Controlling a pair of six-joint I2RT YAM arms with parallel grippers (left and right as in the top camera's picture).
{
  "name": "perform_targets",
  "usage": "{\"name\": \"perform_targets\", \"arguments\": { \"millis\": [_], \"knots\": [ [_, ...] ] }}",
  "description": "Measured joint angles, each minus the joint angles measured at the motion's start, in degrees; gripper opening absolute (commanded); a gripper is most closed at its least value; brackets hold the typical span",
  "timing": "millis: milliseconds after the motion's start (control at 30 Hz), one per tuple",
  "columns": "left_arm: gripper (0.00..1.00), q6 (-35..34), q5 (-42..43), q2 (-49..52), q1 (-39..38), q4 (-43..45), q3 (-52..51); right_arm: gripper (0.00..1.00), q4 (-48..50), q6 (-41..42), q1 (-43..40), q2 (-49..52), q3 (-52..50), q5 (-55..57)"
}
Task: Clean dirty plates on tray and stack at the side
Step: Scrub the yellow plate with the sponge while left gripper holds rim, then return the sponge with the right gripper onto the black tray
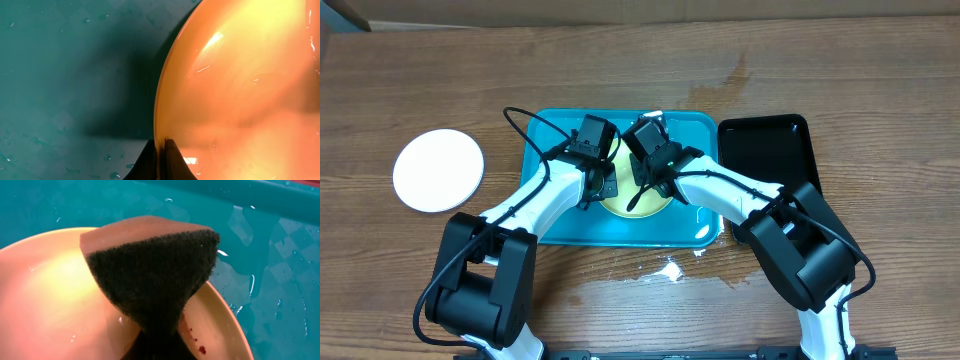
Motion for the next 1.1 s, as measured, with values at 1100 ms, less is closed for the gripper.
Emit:
{"name": "perform_targets", "arguments": {
  "millis": [1100],
  "knots": [
    [0.04,1.3,0.6,0.0,-0.1,-0.7,0.0,0.04,1.6,-2.3,-7.9,-13.4,2.8,-1.4]
  ]
}}
